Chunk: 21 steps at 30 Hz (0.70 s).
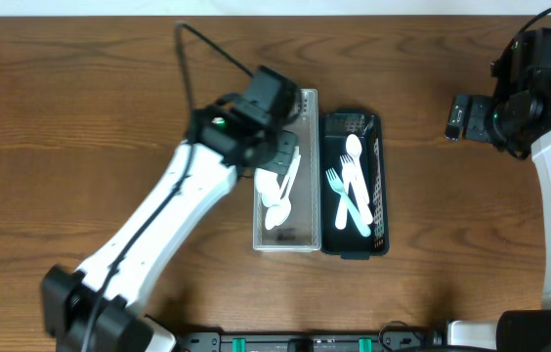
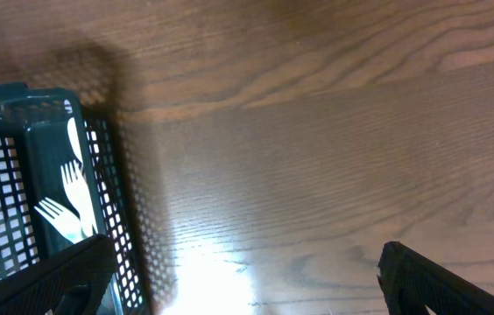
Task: Pack container
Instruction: 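Lift the spoon and place it into the clear caddy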
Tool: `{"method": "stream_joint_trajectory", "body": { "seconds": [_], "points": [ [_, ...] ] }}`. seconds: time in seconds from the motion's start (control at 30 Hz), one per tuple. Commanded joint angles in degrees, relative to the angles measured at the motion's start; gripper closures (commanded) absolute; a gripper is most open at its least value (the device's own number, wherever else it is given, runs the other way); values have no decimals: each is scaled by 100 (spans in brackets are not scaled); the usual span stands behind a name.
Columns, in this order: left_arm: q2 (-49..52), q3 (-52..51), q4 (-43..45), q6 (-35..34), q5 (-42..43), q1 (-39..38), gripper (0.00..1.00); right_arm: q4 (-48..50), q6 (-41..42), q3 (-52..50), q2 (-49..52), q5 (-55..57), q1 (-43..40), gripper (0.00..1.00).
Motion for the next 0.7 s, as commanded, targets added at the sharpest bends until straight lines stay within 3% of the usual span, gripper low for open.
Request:
{"method": "stream_joint_trajectory", "body": {
  "seconds": [0.0, 0.33, 0.4, 0.5, 0.67],
  "points": [
    [498, -109, 122, -271, 105, -173, 94, -9, -63, -11, 44, -20, -42, 1],
    [1572, -109, 247, -181, 254, -223, 93, -57, -63, -11, 44, -20, -42, 1],
    [1567, -109, 251, -173, 254, -223, 69, -57, -63, -11, 44, -20, -42, 1],
    [1506, -103, 271, -33, 251, -223, 48, -55, -63, -11, 44, -20, -42, 1],
    [1309, 24, 170, 216, 205, -219, 43, -52, -63, -11, 44, -20, -42, 1]
  ]
}}
